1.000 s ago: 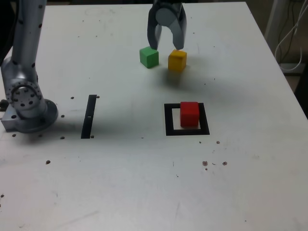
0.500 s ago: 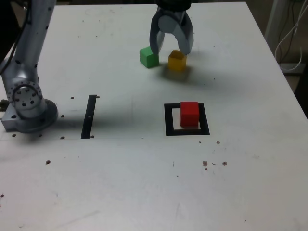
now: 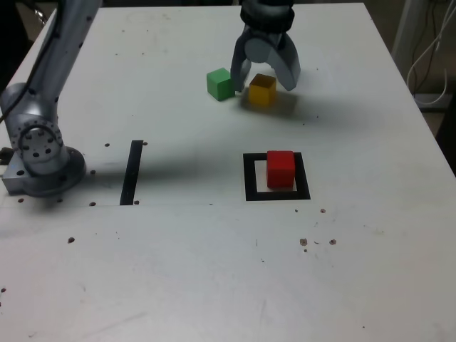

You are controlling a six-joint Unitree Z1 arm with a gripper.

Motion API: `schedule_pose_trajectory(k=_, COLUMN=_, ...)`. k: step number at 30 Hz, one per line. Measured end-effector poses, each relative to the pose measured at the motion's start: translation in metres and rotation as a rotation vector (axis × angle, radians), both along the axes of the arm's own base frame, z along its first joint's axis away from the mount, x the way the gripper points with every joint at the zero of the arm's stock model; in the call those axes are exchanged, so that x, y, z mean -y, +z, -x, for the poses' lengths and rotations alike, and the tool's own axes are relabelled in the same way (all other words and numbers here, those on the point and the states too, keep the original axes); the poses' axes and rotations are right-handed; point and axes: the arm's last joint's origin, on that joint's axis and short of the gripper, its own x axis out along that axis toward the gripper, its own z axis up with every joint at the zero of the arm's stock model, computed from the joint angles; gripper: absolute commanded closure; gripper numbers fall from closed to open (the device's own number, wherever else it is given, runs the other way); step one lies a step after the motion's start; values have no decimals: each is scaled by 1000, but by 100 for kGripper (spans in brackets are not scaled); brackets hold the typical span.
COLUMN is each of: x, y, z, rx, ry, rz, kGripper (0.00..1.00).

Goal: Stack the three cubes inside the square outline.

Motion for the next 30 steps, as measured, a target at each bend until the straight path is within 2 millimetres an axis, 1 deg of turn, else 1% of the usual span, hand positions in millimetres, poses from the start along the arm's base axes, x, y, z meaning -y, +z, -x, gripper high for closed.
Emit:
schedule_pose_trajectory(k=8, x=-1, y=-3, z=-1, rx=3, ry=-9, rz=-3, kGripper=19)
schedule_pose_trajectory(k=14, x=-1, y=-10, z=-2, rx=-13, ry=-23, rz=4, kGripper=30)
schedule_pose_trajectory(k=20, x=-1, y=-17, z=0, rx=-21, ry=-31, rz=0, kGripper=38)
schedule_pose_trajectory(k=22, x=0, y=-18, z=1, rx=-24, ry=-32, rz=1, kGripper=43)
schedule_pose_trajectory(k=25, x=0, y=-18, z=1, rx=-24, ry=-34, rz=1, kGripper=55)
schedule_pose_trajectory(k=30, x=0, y=-17, z=1, rx=-22, ry=-34, rz=0, kGripper=71)
